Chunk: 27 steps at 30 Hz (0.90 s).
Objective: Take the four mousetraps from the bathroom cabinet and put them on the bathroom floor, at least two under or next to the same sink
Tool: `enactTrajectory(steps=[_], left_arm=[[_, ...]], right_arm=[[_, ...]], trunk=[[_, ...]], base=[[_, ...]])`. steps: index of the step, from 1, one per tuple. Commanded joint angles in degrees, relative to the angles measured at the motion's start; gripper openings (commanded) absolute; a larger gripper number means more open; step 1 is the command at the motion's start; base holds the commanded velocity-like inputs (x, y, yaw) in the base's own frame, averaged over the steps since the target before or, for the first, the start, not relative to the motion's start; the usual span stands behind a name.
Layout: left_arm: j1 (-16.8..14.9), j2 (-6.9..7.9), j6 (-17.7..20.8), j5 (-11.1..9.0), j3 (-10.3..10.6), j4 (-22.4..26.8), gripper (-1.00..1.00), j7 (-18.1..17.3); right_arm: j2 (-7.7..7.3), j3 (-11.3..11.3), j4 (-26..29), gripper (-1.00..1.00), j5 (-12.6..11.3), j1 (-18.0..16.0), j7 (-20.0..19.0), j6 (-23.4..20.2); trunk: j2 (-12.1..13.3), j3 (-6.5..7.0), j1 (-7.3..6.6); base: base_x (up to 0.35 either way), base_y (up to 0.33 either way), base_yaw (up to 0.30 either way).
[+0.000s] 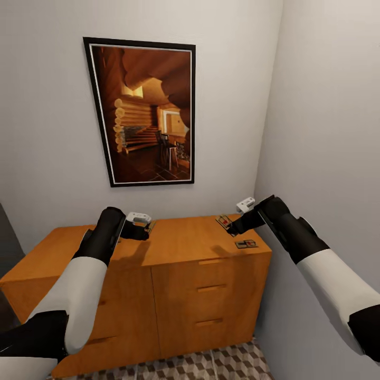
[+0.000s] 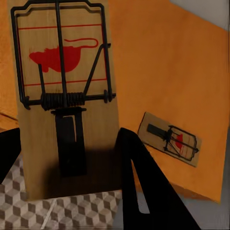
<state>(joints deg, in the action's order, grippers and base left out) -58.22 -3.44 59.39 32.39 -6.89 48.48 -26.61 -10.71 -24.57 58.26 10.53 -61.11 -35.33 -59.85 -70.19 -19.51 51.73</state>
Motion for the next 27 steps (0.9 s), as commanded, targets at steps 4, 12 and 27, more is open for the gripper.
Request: enactTrajectory(steps=[4,12,27], left_arm=[[-0.1,0.02,0.1,0.8,-0.3,0.0,-1.00,-0.5],[-0.1,0.10,0.1,0.8,-0.3,0.0,-1.00,-0.5],[-0.1,0.12,0.0,1.3,-0.3,-1.1,-1.00,-0.5]], right_arm=[[0.03,2.2,0.1,-1.00,0.5,-0.1,-0.3,-0.2],[1.55,2.7,0.0,-1.00,0.5,-0.1,-0.1,-0.2],[20.57,20.0,-0.1,-1.00,0.3,-0.1,33.1,-0.2]], trunk=[[-0.1,-0.08,-0.03],[-0.1,-0.08,-0.03],[-0.1,-0.08,-0.03]], base=[[-0.333,0.000,0.000],[-0.337,0.000,0.000],[-0.338,0.000,0.000]])
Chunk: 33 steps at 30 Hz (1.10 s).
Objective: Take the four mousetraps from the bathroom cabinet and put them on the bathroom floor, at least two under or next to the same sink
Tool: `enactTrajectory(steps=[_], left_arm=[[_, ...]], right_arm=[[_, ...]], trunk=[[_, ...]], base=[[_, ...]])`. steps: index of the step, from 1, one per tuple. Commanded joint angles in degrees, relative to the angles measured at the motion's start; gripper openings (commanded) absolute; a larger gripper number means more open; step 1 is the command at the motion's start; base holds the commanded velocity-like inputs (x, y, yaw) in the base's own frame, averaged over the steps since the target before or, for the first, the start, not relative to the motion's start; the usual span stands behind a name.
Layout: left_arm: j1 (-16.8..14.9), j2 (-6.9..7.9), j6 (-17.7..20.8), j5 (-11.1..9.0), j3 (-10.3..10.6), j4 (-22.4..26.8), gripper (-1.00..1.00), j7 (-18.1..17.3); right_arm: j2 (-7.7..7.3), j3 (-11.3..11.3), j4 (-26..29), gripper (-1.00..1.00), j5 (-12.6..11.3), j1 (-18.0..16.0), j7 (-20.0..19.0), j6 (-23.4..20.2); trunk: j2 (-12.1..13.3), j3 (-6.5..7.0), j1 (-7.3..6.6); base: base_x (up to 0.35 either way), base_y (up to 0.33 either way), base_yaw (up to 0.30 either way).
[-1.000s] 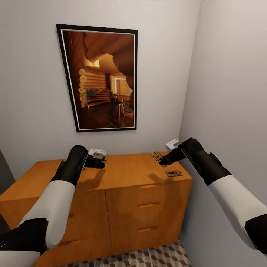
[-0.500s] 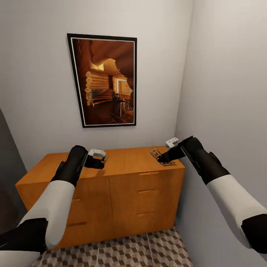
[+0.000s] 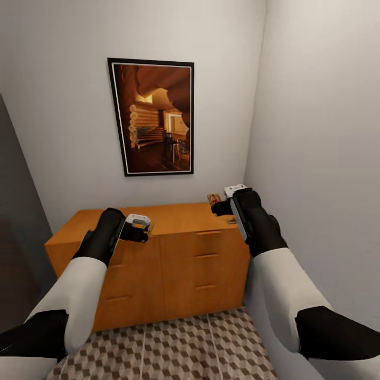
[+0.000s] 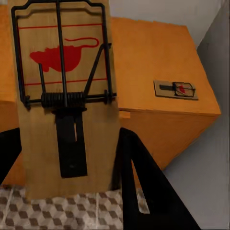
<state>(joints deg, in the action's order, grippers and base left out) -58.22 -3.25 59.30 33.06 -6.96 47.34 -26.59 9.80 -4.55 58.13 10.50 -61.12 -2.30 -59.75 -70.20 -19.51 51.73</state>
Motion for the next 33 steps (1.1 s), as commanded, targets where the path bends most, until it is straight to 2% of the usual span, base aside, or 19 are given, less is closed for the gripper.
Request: enactTrajectory(steps=[1,6,11,16,23,27,29,33], left_arm=[[0.0,0.04,0.1,0.6,-0.3,0.0,-1.00,-0.6],[0.0,0.16,0.1,0.6,-0.3,-0.7,-1.00,-0.6],[0.0,0.17,-0.1,0.5,-0.3,-1.6,-1.00,-0.5],[0.0,0.18,-0.3,0.5,-0.3,-3.3,-1.00,-0.4],[0.0,0.29,-0.6,0.4,-0.5,-7.7,-1.00,0.3],[0.0,1.26,-0.7,0.2,-0.5,-10.3,-1.00,0.4],[0.0,2.13,-0.8,0.1,-0.6,-11.7,-1.00,0.5],[0.0,2.53,-0.8,0.1,-0.7,-13.1,-1.00,0.5]], right_arm=[[0.20,2.6,-0.3,-1.00,0.1,0.0,4.9,-0.3],[0.20,3.5,-2.7,-1.00,0.1,0.0,6.4,-0.3],[0.20,3.5,-3.4,-1.00,0.1,0.0,6.5,-0.3],[0.20,3.5,-6.8,-1.00,0.2,0.0,6.7,0.2],[0.20,3.4,-15.1,-1.00,0.2,0.0,6.8,6.8],[0.20,3.3,-19.3,-1.00,0.2,0.0,6.7,8.9],[0.20,3.3,-23.4,-1.00,0.3,0.0,6.7,11.1],[0.20,3.3,-26.5,-1.00,0.3,0.0,6.8,12.9]], trunk=[[0.0,-0.08,-0.03],[0.0,-0.08,-0.03],[0.0,-0.08,-0.03],[0.0,-0.08,-0.03],[0.0,-0.08,-0.03],[0.0,-0.08,-0.03],[0.0,-0.08,-0.03],[0.0,-0.08,-0.03]], base=[[-0.343,0.000,0.000],[-0.344,0.000,0.000],[-0.344,0.000,0.000],[-0.344,0.000,0.000],[-0.344,0.000,0.000],[-0.344,0.000,0.000],[-0.344,0.000,0.000],[-0.345,0.000,0.000]])
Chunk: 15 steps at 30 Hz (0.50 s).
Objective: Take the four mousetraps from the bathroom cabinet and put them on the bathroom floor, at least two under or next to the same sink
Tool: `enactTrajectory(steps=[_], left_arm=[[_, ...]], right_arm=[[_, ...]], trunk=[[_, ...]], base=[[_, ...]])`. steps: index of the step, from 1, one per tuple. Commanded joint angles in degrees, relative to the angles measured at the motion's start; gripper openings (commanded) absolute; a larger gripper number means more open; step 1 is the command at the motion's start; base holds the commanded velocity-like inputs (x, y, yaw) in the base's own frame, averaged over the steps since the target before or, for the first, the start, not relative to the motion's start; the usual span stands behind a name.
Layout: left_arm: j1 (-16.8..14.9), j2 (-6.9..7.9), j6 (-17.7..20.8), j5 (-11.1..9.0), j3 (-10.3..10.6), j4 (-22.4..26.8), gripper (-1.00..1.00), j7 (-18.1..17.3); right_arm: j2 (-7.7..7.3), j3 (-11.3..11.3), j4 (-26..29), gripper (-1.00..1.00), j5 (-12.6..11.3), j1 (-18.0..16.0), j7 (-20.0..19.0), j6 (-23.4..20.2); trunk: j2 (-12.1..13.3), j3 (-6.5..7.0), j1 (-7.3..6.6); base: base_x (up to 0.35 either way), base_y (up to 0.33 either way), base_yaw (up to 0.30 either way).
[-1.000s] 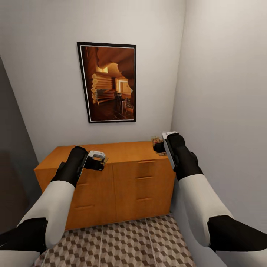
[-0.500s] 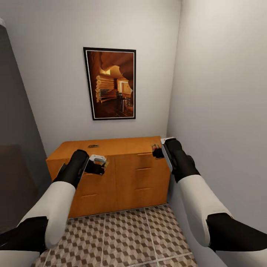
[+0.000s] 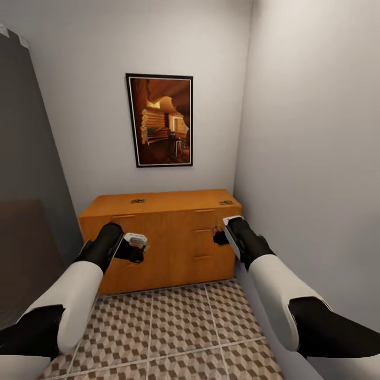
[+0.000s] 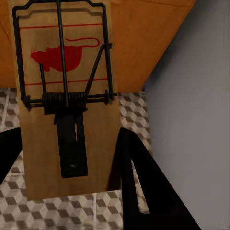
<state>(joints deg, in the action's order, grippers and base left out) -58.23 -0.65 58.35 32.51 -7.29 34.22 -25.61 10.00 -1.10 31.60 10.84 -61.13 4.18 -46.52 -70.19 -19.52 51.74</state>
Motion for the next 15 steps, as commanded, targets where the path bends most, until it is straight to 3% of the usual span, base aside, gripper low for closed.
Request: enactTrajectory(steps=[1,4,6,7,9,11,13,15], left_arm=[[0.0,-0.03,0.1,0.6,-0.3,-0.5,-1.00,-0.5],[0.0,1.51,-1.7,0.3,-0.7,-5.2,-1.00,-0.4],[0.0,2.31,-4.2,-0.3,-2.1,-7.5,-1.00,-0.3],[0.0,3.06,-6.9,-1.1,-4.6,-10.1,-1.00,0.5],[0.0,3.63,-9.3,-1.8,-7.7,-12.8,-1.00,2.3],[0.0,3.90,-10.8,-2.2,-9.7,-14.6,-1.00,3.9],[0.0,4.62,-14.6,-2.5,-13.1,-18.6,-1.00,7.4],[0.0,5.33,-17.2,-2.7,-14.3,-21.5,-1.00,9.1]], right_arm=[[0.00,-0.1,-0.4,-1.00,-0.1,0.0,0.3,-0.1],[0.00,-0.1,-8.2,-1.00,0.0,0.0,0.2,4.4],[0.00,-0.1,-12.2,-1.00,0.0,0.0,0.2,7.2],[0.00,-0.1,-16.4,-1.00,0.0,0.0,0.2,9.7],[0.00,-0.1,-20.4,-1.00,0.0,0.0,0.2,11.6],[0.00,-0.1,-22.9,-1.00,0.0,0.0,0.2,12.7],[0.00,-0.1,-28.3,-1.00,0.0,0.0,0.2,15.4],[0.00,-0.1,-30.9,-1.00,0.0,-0.1,0.2,17.5]], trunk=[[-0.1,-0.07,-0.04],[-0.1,-0.07,-0.04],[-0.1,-0.07,-0.04],[-0.1,-0.07,-0.04],[-0.1,-0.07,-0.04],[-0.1,-0.07,-0.04],[-0.1,-0.07,-0.04],[-0.1,-0.07,-0.04]], base=[[-0.345,0.000,0.000],[-0.345,0.000,0.000],[-0.345,0.000,0.000],[-0.345,0.000,0.000],[-0.345,0.000,0.000],[-0.345,0.000,0.000],[-0.345,0.000,0.000],[-0.345,0.000,0.000]])
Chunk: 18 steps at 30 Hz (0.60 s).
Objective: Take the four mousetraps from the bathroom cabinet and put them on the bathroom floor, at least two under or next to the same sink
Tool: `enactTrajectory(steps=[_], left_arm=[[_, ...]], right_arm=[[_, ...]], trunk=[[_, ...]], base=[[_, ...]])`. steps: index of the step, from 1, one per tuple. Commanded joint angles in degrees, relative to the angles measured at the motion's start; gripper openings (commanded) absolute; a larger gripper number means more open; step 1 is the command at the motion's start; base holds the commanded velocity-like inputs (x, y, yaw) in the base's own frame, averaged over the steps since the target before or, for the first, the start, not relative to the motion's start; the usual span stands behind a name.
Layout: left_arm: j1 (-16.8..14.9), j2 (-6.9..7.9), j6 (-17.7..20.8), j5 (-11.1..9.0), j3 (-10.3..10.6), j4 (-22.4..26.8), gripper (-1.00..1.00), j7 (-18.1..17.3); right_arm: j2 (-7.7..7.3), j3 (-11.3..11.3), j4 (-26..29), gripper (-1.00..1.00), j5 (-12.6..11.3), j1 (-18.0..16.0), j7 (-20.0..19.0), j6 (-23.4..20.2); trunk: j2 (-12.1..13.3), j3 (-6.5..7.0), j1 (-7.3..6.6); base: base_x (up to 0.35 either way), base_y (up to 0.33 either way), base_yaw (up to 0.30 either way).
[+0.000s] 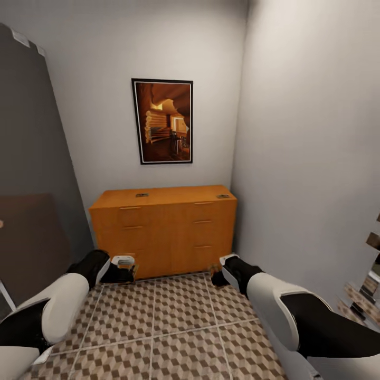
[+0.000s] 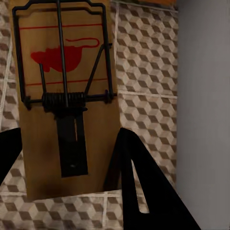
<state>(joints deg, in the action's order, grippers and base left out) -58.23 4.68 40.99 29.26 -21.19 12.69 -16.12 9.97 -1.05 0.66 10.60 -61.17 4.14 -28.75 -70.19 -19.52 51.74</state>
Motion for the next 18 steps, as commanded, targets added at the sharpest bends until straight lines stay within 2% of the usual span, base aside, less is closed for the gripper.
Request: enactTrajectory(steps=[1,5,9,14,18], left_arm=[[0.0,0.55,-1.3,0.5,-0.9,-1.7,-1.00,0.3],[0.0,1.91,-3.4,0.2,-1.5,-5.7,-1.00,1.1],[0.0,3.04,-3.9,-0.7,-1.7,-8.4,-1.00,1.3],[1.1,4.61,-5.0,-4.6,-1.8,-10.5,-1.00,1.5],[1.4,5.12,-7.5,-7.0,-1.8,-10.8,-1.00,1.6]], right_arm=[[0.02,-0.1,-0.9,-1.00,0.3,-0.1,0.3,0.8],[0.02,-0.1,-2.1,-1.00,0.4,0.5,0.5,2.5],[0.02,-0.1,-2.4,-1.00,0.5,1.6,0.6,2.9],[0.02,-0.1,-2.5,-1.00,0.7,5.6,0.6,4.9],[0.02,-0.2,-2.5,-1.00,0.7,8.3,0.6,6.9]], trunk=[[-0.1,-0.06,-0.04],[-0.1,-0.06,-0.04],[-0.1,-0.06,-0.04],[-0.1,-0.06,-0.04],[-0.1,-0.06,-0.04]], base=[[-0.345,0.000,0.000],[-0.345,0.000,0.000],[-0.345,0.000,0.000],[-0.345,0.000,0.000],[-0.345,0.000,0.000]])
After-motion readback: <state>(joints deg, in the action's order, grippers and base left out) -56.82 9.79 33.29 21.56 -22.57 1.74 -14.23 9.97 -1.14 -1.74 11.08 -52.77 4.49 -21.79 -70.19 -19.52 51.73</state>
